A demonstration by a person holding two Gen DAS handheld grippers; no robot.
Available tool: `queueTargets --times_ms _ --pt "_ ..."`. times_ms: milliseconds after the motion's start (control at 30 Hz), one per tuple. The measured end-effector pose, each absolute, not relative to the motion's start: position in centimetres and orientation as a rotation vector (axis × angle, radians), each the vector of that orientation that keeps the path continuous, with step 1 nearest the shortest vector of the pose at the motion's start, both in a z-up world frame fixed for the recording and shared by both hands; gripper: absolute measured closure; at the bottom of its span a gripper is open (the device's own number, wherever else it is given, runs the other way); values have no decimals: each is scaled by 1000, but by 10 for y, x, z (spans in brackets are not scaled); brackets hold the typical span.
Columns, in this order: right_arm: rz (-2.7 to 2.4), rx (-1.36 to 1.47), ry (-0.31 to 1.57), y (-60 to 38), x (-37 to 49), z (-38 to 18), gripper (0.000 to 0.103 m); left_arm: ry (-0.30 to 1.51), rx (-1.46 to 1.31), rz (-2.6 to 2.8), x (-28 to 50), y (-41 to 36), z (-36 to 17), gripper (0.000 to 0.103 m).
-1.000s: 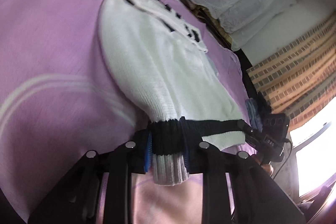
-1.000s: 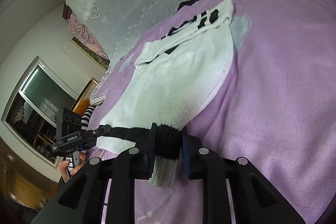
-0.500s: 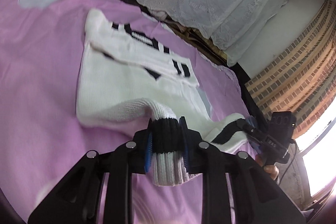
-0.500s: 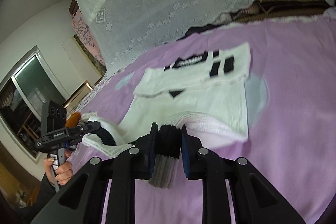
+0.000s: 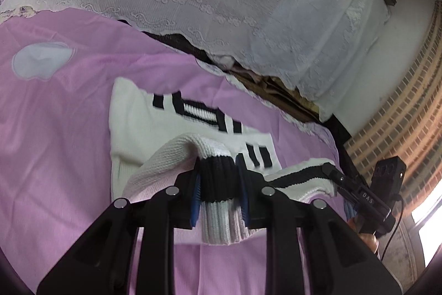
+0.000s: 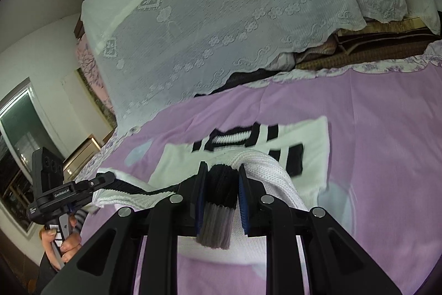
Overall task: Fold small clothes
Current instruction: 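Lift the hem with both grippers and fold it over toward the collar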
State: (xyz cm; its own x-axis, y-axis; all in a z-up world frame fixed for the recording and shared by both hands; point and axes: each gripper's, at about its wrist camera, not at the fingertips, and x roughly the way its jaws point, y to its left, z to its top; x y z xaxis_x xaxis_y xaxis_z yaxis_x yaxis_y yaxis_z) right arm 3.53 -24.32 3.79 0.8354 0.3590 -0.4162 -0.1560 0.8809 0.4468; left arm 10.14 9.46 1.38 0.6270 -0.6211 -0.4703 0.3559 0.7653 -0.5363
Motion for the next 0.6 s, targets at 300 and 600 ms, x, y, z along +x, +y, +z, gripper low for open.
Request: queueTargets --times_ms 300,600 --pt "253 478 526 -248 104 29 82 672 -449 -508 163 90 13 82" --pt "229 541 550 -255 167 12 82 708 -484 -476 222 85 -6 82"
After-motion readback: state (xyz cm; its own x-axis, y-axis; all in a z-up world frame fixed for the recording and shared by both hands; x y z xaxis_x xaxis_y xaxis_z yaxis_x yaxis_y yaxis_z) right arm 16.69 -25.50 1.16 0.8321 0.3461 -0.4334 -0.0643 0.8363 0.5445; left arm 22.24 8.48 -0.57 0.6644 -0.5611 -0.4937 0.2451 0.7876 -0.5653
